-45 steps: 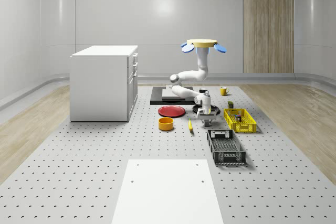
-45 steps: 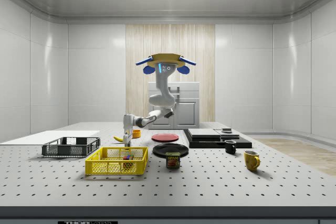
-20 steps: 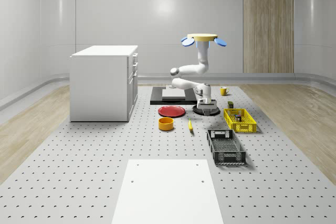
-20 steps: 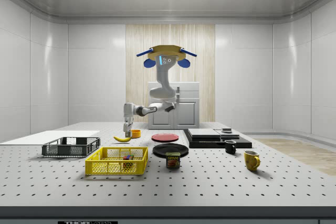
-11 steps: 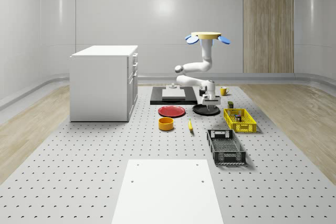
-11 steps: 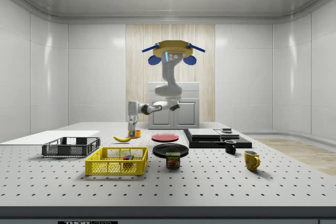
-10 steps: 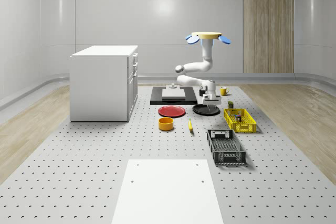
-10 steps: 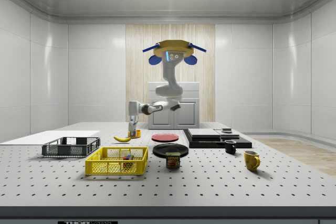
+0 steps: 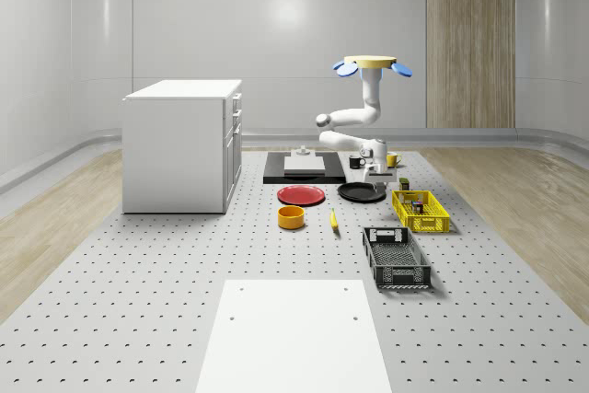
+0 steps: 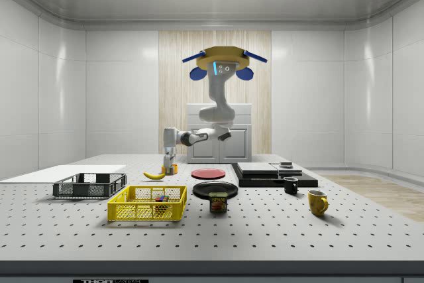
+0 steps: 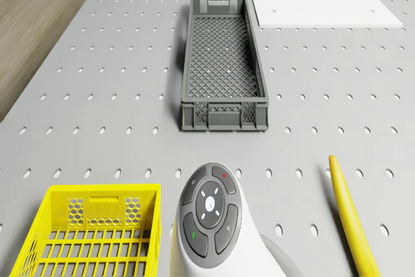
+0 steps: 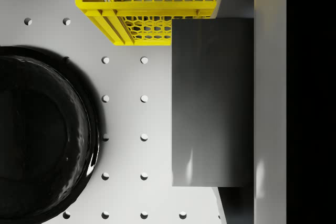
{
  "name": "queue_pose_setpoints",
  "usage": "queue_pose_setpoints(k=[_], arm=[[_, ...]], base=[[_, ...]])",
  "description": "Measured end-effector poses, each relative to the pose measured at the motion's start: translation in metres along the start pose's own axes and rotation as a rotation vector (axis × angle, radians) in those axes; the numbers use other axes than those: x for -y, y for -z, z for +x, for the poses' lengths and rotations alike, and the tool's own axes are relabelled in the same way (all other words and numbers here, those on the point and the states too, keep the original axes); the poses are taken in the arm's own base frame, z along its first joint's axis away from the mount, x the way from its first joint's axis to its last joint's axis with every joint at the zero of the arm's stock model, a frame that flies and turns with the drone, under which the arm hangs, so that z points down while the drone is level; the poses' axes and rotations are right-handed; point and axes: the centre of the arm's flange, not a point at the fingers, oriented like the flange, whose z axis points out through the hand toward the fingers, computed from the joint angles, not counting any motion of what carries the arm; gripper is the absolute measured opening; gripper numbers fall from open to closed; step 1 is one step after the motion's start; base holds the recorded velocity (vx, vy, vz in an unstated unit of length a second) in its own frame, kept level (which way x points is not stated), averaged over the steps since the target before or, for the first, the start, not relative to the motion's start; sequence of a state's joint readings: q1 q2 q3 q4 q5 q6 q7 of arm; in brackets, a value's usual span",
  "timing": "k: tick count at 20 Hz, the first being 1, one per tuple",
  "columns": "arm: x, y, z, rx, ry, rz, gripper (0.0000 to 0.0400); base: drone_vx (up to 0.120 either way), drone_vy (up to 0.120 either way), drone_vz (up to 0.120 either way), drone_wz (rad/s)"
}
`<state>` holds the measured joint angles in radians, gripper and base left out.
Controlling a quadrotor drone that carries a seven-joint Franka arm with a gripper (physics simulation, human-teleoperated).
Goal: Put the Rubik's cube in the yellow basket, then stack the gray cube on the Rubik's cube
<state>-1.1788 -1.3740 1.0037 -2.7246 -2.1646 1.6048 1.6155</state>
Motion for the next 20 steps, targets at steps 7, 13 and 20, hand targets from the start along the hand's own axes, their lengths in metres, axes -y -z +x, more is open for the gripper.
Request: queue_pose_setpoints(k=[7, 13, 20], arm=[[0.0, 0.0, 0.0, 0.0, 0.0, 0.0, 0.025], [0.0, 0.0, 0.0, 0.0, 0.0, 0.0, 0.025], [0.0, 0.0, 0.0, 0.0, 0.0, 0.0, 0.025]], base=[[0.0, 0.12, 0.0, 0.0], [-0.053, 0.12, 0.0, 0.0], [0.017, 0.12, 0.0, 0.0]])
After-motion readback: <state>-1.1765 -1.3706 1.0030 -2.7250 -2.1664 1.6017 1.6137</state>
